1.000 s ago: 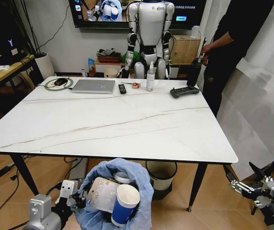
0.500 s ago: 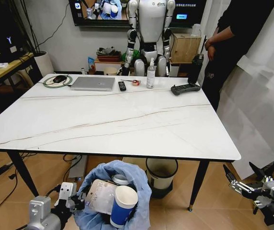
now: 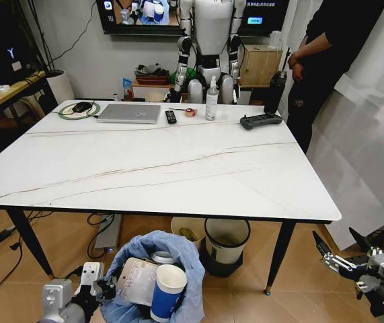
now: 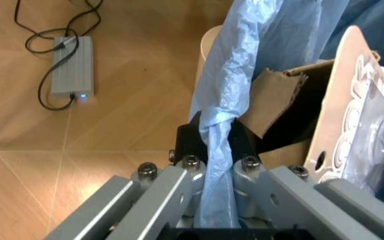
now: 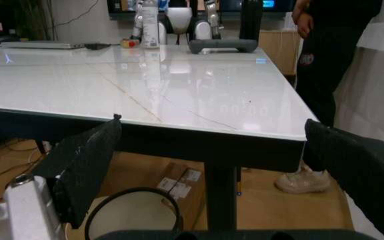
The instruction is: Pick up the trash bin and place the trash from the table into it.
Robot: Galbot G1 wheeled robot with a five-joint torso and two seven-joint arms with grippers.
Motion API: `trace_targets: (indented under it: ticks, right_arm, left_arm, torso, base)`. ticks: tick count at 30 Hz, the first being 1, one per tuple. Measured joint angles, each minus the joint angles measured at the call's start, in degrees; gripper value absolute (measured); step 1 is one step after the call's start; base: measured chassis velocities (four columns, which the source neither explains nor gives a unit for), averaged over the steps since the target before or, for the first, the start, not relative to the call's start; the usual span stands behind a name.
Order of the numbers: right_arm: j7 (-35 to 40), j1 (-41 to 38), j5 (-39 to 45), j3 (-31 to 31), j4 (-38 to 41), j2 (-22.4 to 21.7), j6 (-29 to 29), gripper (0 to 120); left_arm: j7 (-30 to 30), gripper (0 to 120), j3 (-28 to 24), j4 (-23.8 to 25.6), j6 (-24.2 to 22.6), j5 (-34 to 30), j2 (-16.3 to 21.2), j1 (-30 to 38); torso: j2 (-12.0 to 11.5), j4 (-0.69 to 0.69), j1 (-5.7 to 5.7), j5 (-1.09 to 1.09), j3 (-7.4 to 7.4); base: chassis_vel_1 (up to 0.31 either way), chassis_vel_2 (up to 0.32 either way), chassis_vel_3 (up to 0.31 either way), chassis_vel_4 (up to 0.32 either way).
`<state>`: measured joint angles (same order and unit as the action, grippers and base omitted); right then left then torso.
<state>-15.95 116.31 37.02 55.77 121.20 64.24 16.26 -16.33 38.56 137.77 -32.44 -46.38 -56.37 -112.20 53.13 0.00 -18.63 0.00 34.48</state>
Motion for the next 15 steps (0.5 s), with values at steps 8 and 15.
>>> trace_targets:
  ticks: [8, 15]
  right_arm:
    - [0.0, 0.0, 0.0, 0.0, 0.0, 0.0, 0.0, 100]
    - [0.0, 0.0, 0.0, 0.0, 0.0, 0.0, 0.0, 100]
  left_arm:
    - [-0.7, 0, -0.4, -1.1, -0.2, -0.4, -0.3, 0.5]
    - [-1.0, 0, -0.6, -2.0, -0.3, -0.4, -0.3, 0.6]
  torso:
    - [-2.2, 0.00, 0.91, 0.00, -1.26]
    - [-3.7, 0.00, 1.59, 0.00, -2.11]
  base:
    - [0.000, 0.000, 0.000, 0.000]
    - [0.000, 0.000, 0.000, 0.000]
